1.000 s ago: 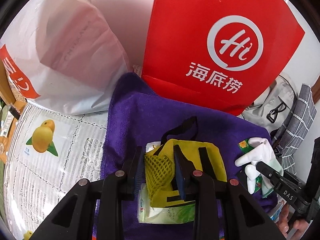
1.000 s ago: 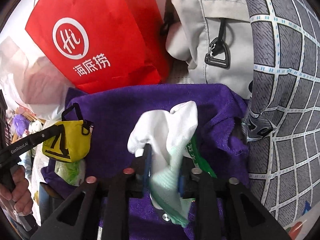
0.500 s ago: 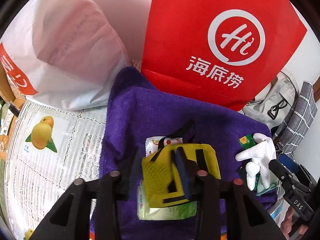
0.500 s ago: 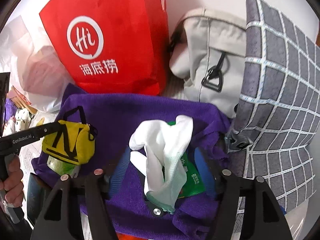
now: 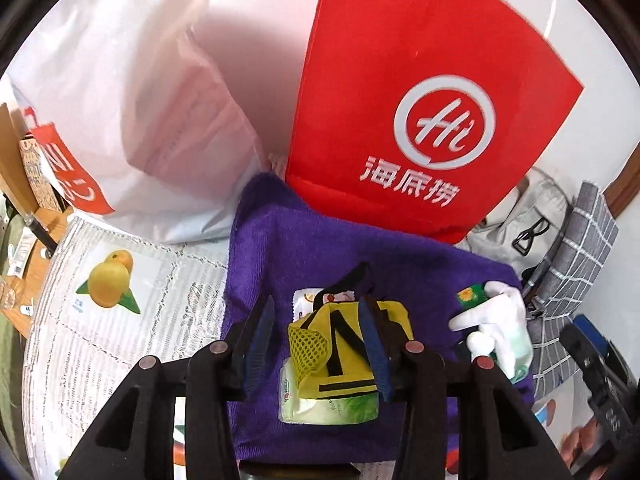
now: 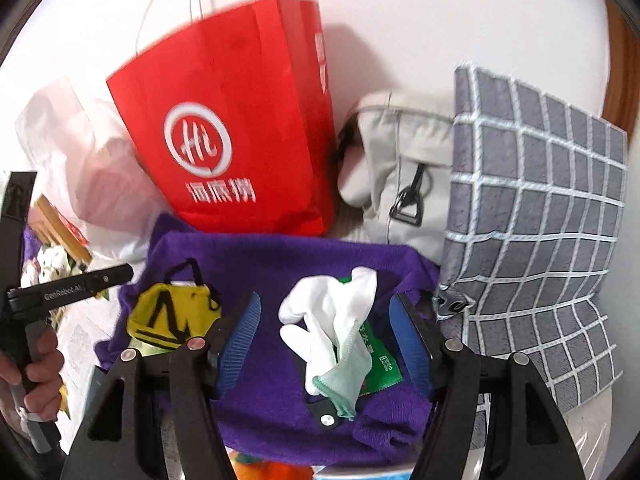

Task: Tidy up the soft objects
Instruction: 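Withdraw both open tools from the towel back over the bed items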

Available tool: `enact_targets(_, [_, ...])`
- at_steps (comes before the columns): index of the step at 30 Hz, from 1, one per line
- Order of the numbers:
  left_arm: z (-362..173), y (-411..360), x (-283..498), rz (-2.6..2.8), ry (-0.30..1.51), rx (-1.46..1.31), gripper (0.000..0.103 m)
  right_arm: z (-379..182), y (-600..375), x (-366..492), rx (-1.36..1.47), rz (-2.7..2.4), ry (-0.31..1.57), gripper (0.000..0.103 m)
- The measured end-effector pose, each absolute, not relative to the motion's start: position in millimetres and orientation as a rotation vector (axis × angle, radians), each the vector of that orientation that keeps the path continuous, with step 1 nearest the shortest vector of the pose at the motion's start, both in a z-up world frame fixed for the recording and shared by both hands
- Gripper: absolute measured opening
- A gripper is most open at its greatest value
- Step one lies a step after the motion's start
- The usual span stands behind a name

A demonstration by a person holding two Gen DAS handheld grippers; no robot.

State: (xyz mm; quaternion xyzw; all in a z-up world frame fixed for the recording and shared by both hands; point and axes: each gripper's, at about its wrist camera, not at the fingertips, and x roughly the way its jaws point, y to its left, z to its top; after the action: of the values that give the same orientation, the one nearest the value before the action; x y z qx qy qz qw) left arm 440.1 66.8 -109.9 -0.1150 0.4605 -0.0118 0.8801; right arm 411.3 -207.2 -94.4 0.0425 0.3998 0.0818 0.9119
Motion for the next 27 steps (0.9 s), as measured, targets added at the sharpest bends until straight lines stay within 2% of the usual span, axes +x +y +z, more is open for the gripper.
enact_targets(3, [-99.4,66.8,432.2,-0.029,0.938,-0.241,0.042,-87.2,-203.8,391.1,0.105,0.206,0.796,0.067])
enact_targets(9, [-75.5,62.5,413.9,-0.080,0.901,-0.249,0.042,-102.2,-194.0,333.1,0.059,0.273,0.873,0.067])
enact_targets(11, [-69.4,59.2,407.0,-0.095,0.885,-0.248,0.042,-109.5,-196.1,305.9,0.036,0.253,0.878,0.060])
enact_targets(13, [-62.1,54.3,399.3,-0.113,0.873,-0.237,0.042,-116.9,-198.4,282.1,0.018,0.242,0.896,0.043])
enact_targets(14, [-58.5,50.9,395.0,-0.121,0.868,-0.225,0.042,-119.4,-199.6,274.7,0.017,0.238,0.904,0.042])
enact_targets(24, [-62.8,36.2,314.5,-0.185,0.881,-0.107,0.044,-150.3,-183.4,235.7,-0.019,0.232,0.937,0.042])
enact_targets(26, [-66.5,40.0,293.5,-0.175,0.880,-0.079,0.044,-162.3,-177.1,236.5,-0.053,0.225,0.959,0.024])
enact_targets(27, [-68.5,43.2,279.7,-0.175,0.876,-0.070,0.044,-167.8,-174.3,236.2,-0.074,0.211,0.968,0.005])
